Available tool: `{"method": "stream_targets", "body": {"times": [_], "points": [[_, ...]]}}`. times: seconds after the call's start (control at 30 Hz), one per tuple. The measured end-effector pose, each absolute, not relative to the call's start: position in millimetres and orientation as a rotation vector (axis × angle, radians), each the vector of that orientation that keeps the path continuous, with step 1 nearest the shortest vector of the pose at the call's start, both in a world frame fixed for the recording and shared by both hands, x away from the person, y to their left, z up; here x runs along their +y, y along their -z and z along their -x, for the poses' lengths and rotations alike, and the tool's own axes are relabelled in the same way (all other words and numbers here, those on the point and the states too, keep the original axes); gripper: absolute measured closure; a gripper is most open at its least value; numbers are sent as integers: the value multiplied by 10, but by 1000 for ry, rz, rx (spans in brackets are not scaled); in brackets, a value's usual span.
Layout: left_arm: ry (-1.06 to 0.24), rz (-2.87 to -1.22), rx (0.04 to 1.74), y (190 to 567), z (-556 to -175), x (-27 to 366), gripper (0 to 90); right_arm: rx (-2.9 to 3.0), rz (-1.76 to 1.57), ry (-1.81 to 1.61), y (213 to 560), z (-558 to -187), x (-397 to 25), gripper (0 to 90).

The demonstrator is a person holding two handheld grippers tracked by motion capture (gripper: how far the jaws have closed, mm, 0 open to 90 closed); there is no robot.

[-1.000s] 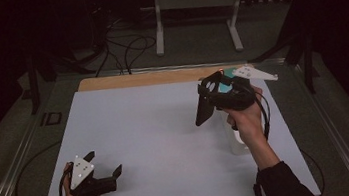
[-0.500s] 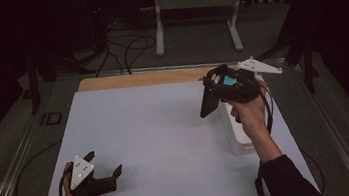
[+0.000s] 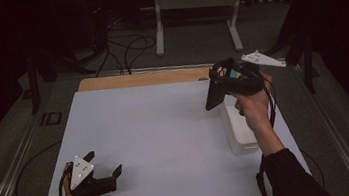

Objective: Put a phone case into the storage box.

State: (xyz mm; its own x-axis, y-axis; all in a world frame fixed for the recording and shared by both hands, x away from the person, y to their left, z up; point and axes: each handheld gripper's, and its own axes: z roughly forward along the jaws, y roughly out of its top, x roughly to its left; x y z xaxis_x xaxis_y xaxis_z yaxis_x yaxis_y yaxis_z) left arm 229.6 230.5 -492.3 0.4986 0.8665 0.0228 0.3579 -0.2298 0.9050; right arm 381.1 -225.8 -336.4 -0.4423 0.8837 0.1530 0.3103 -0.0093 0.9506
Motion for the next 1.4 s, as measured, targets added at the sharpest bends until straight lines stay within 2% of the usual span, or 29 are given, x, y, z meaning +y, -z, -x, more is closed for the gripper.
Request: {"method": "stream_targets", "body": {"times": [1.4], "points": [[-684, -1818, 1031, 4932, -2306, 2291, 1, 1613, -1389, -1239, 3491, -4284, -2585, 140]]}}
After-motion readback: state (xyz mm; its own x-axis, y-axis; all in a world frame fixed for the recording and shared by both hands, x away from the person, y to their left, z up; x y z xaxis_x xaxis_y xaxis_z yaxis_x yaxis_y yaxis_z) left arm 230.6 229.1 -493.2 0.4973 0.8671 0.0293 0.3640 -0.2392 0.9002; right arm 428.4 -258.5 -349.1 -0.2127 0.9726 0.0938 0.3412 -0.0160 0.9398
